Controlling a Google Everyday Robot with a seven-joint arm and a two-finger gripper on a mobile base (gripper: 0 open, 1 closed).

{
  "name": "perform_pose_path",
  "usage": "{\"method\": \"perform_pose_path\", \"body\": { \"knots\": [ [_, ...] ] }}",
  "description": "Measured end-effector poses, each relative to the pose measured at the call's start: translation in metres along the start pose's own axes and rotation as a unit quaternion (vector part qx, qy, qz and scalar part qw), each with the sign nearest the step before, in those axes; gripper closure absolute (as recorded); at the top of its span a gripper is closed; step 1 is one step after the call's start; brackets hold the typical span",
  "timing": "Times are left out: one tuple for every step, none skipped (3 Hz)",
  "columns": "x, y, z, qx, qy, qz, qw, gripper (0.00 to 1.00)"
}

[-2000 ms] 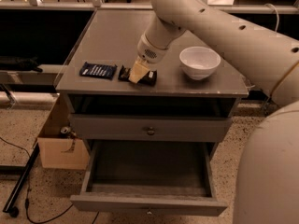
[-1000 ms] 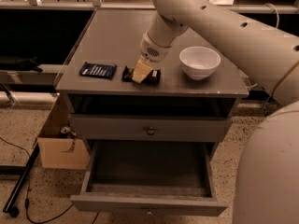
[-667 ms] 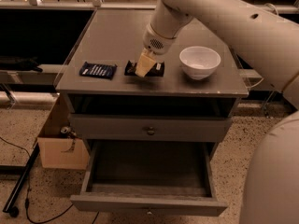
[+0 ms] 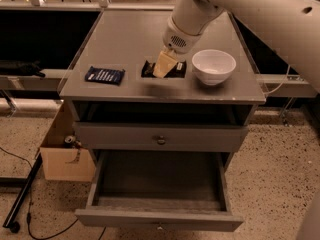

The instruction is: Place rxbar chocolate into middle drawer

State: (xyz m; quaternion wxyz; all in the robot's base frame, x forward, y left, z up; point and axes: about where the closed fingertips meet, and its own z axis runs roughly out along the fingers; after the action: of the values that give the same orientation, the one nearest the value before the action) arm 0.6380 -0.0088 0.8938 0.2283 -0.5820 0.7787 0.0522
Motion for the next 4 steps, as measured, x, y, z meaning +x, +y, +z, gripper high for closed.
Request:
{"method": "perform_pose_path", "body": {
  "knots": [
    [0.022, 0.024, -0.016, -0.001, -0.018, 0.028, 0.9995, 1.0],
    [0.061, 0.084, -0.042, 0.001, -0.055, 0.072, 0.9959, 1.0],
    [0.097, 0.139, -0.046, -0.001, -0.078, 0.119, 0.9898, 1.0],
    [0.097, 0.139, -0.046, -0.001, -0.078, 0.119, 0.9898, 1.0]
  ]
}}
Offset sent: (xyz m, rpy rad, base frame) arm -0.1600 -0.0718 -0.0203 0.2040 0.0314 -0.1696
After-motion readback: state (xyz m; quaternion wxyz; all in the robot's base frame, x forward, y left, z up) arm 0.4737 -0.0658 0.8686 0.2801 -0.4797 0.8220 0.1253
